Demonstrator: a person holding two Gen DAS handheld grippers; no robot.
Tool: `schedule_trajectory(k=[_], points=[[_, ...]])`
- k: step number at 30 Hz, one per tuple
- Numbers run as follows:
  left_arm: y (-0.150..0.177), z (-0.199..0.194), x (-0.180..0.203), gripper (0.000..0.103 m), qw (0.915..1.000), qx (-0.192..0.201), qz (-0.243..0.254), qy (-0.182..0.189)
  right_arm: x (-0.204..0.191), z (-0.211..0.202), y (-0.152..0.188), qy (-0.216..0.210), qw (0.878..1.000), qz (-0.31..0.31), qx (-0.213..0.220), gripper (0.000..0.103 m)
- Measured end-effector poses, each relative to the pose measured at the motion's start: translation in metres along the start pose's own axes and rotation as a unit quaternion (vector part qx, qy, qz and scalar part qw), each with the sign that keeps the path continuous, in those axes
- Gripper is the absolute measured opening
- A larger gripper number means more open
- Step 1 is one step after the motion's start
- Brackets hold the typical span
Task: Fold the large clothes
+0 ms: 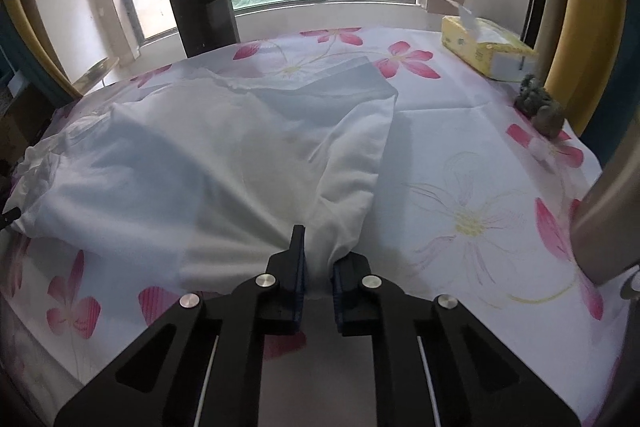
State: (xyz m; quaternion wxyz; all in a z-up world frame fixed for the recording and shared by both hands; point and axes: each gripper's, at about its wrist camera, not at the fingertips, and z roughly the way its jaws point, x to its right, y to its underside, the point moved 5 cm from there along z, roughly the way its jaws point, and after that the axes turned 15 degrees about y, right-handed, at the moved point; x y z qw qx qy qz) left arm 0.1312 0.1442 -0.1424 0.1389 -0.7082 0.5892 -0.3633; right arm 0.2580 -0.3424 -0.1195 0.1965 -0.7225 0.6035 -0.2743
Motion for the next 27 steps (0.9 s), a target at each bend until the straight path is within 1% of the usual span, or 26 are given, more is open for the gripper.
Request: schedule_trajectory(k=[8, 21, 27], points=[[0.013, -0.017, 0.012, 0.009, 0.9999, 0.003, 0.005, 0.015, 0.016, -0.021, 0.011, 0.012, 1.0, 0.0, 0.012, 0.01], [0.053, -0.037, 0.027, 0.009, 0.9993, -0.012, 0.0, 0.036, 0.034, -0.046, 0.04, 0.025, 1.0, 0.002, 0.01, 0.01], [0.066, -0.046, 0.033, 0.009, 0.999, -0.018, 0.007, 0.041, 0.041, -0.056, 0.05, 0.027, 1.0, 0.002, 0.012, 0.01]])
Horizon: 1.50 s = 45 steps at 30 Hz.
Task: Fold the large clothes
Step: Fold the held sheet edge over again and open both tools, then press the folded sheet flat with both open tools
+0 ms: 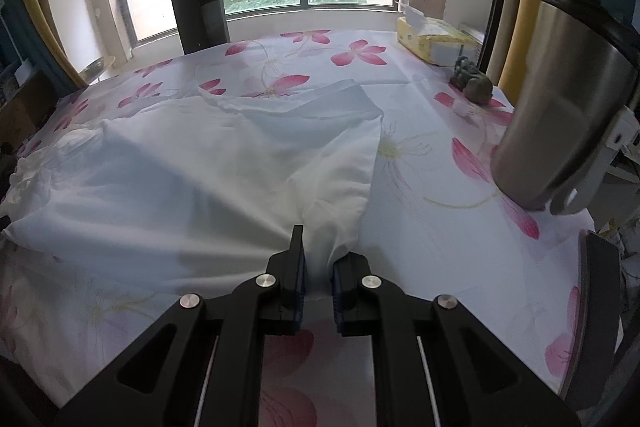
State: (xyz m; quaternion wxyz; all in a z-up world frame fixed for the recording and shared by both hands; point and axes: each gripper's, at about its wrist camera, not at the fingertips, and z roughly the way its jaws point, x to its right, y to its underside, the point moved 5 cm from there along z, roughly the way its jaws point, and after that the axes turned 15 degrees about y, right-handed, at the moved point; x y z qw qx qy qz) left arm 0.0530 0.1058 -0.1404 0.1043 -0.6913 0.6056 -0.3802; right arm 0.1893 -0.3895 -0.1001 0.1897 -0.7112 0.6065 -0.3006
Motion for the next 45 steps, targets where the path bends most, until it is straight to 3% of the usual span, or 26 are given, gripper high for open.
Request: schedule_trajectory(k=[14, 20, 24, 25, 30, 36, 42, 45], points=[[0.015, -0.003, -0.002, 0.01, 0.9997, -0.008, -0.024, 0.006, 0.002, 0.005, 0.019, -0.005, 1.0, -0.012, -0.023, 0.011], [-0.005, -0.025, -0.005, 0.033, 0.9993, 0.014, -0.015, -0.032, -0.004, 0.0, 0.014, 0.016, 0.998, -0.052, -0.036, 0.019], [-0.025, -0.033, -0.015, 0.042, 0.9981, 0.025, 0.001, -0.056, -0.004, -0.008, 0.004, 0.016, 0.998, -0.062, -0.027, 0.037], [-0.029, -0.031, -0.019, 0.042, 0.9979, 0.022, 0.004, -0.061, -0.004, -0.008, 0.002, 0.015, 0.998, -0.061, -0.026, 0.042], [-0.043, -0.02, -0.011, 0.045, 0.9966, 0.01, 0.063, -0.052, -0.008, -0.009, -0.016, 0.016, 0.998, -0.051, -0.014, 0.044], [-0.046, 0.015, 0.002, 0.047, 0.9891, -0.052, 0.13, -0.046, -0.018, 0.004, -0.031, 0.018, 0.999, -0.047, -0.018, 0.044], [-0.053, 0.044, -0.011, 0.047, 0.9818, -0.087, 0.138, -0.097, -0.036, 0.014, -0.045, 0.005, 0.998, -0.056, -0.017, 0.044], [-0.067, 0.048, -0.026, 0.047, 0.9848, -0.076, 0.111, -0.11, -0.047, 0.016, -0.048, -0.008, 0.997, -0.069, -0.016, 0.044]])
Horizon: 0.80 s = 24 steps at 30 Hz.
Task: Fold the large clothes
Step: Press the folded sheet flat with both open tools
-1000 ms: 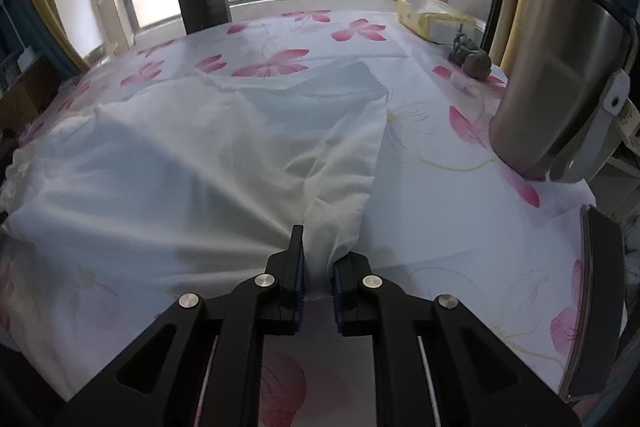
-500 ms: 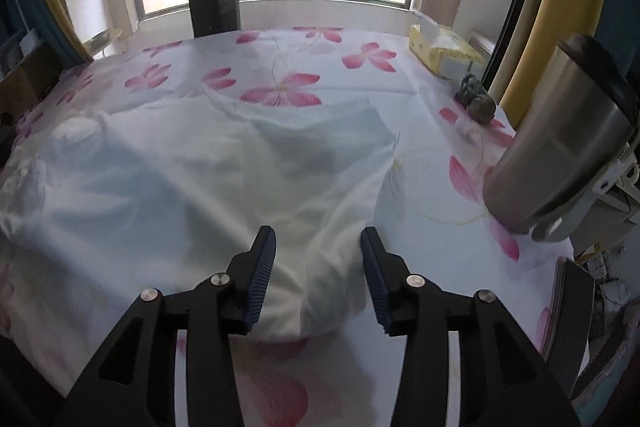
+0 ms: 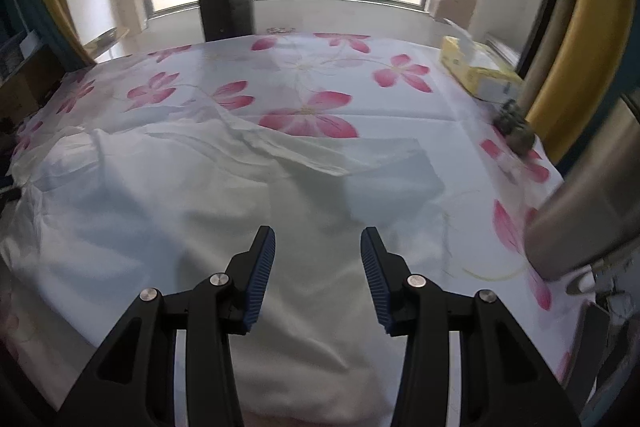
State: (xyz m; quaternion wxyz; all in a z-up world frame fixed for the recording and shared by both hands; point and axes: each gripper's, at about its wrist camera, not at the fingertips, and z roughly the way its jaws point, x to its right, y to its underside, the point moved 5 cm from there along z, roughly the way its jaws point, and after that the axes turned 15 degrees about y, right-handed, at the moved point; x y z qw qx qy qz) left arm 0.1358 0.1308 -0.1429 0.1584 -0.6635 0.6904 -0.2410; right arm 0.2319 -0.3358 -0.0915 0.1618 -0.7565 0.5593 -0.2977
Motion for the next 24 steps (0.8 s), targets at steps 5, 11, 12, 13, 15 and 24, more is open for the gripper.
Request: schedule_trajectory(k=[5, 11, 12, 13, 15, 24], points=[[-0.019, 0.008, -0.024, 0.047, 0.9996, 0.01, -0.023, -0.017, -0.013, 0.011, -0.004, -0.004, 1.0, -0.015, -0.01, 0.044], [-0.037, 0.02, -0.057, 0.047, 0.9962, 0.026, -0.081, -0.02, -0.009, 0.024, -0.006, -0.002, 1.0, -0.016, -0.02, 0.044], [-0.038, 0.021, -0.061, 0.047, 0.9956, 0.028, -0.087, -0.018, -0.005, 0.026, -0.007, -0.001, 1.0, -0.011, -0.019, 0.044], [-0.039, 0.021, -0.063, 0.047, 0.9956, 0.029, -0.088, -0.015, -0.003, 0.028, -0.009, 0.001, 1.0, -0.009, -0.019, 0.044], [-0.039, 0.02, -0.064, 0.047, 0.9958, 0.033, -0.084, -0.015, 0.007, 0.032, -0.013, 0.013, 1.0, -0.003, -0.016, 0.044], [-0.049, 0.021, -0.07, 0.047, 0.9941, 0.048, -0.087, -0.043, 0.034, 0.06, -0.028, 0.052, 0.998, -0.003, -0.026, 0.044]])
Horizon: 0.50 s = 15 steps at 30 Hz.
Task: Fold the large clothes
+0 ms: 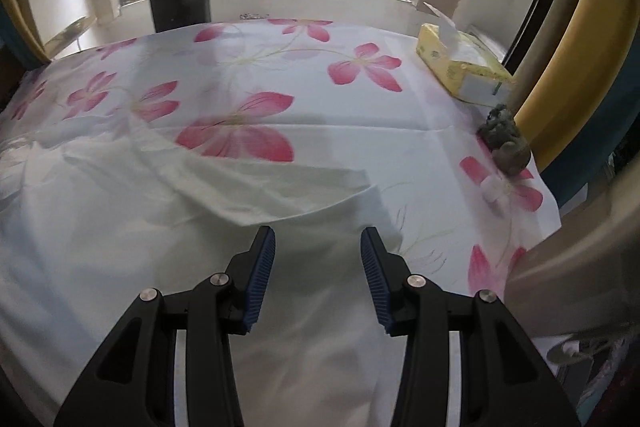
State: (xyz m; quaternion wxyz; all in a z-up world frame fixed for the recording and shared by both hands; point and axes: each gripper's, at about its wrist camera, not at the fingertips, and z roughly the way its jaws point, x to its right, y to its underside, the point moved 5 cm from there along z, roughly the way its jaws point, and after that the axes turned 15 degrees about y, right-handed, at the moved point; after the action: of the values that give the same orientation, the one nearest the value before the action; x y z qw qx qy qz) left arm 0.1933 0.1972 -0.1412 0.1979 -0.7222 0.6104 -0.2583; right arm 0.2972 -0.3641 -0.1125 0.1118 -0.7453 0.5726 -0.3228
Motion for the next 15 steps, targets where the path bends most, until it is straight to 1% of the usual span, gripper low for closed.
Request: schedule_trajectory(k=[3, 5, 7, 8, 11, 12, 13, 15], points=[[-0.008, -0.013, 0.008, 0.047, 0.9997, 0.023, -0.003, 0.006, 0.003, 0.009, -0.005, 0.002, 1.0, 0.002, -0.001, 0.044], [-0.013, -0.024, 0.023, 0.047, 0.9991, 0.038, 0.016, 0.009, 0.003, 0.015, -0.008, 0.004, 1.0, 0.002, -0.005, 0.044], [-0.017, -0.031, 0.043, 0.047, 0.9981, 0.04, 0.043, 0.018, 0.003, 0.021, -0.011, 0.002, 1.0, 0.002, -0.007, 0.044], [-0.018, -0.034, 0.052, 0.047, 0.9975, 0.04, 0.051, 0.028, 0.003, 0.023, -0.013, 0.001, 1.0, 0.004, -0.006, 0.044], [-0.019, -0.036, 0.082, 0.047, 0.9928, 0.035, 0.068, 0.092, 0.008, 0.029, -0.019, 0.01, 1.0, 0.013, -0.009, 0.044], [-0.018, -0.034, 0.089, 0.047, 0.9914, 0.03, 0.07, 0.106, 0.011, 0.032, -0.021, 0.017, 1.0, 0.02, -0.01, 0.044], [-0.015, -0.027, 0.099, 0.047, 0.9886, 0.016, 0.076, 0.129, 0.012, 0.033, -0.022, 0.02, 0.999, 0.024, -0.011, 0.044], [-0.01, -0.012, 0.113, 0.047, 0.9853, -0.009, 0.092, 0.144, 0.016, 0.035, -0.024, 0.036, 0.999, 0.035, -0.015, 0.044]])
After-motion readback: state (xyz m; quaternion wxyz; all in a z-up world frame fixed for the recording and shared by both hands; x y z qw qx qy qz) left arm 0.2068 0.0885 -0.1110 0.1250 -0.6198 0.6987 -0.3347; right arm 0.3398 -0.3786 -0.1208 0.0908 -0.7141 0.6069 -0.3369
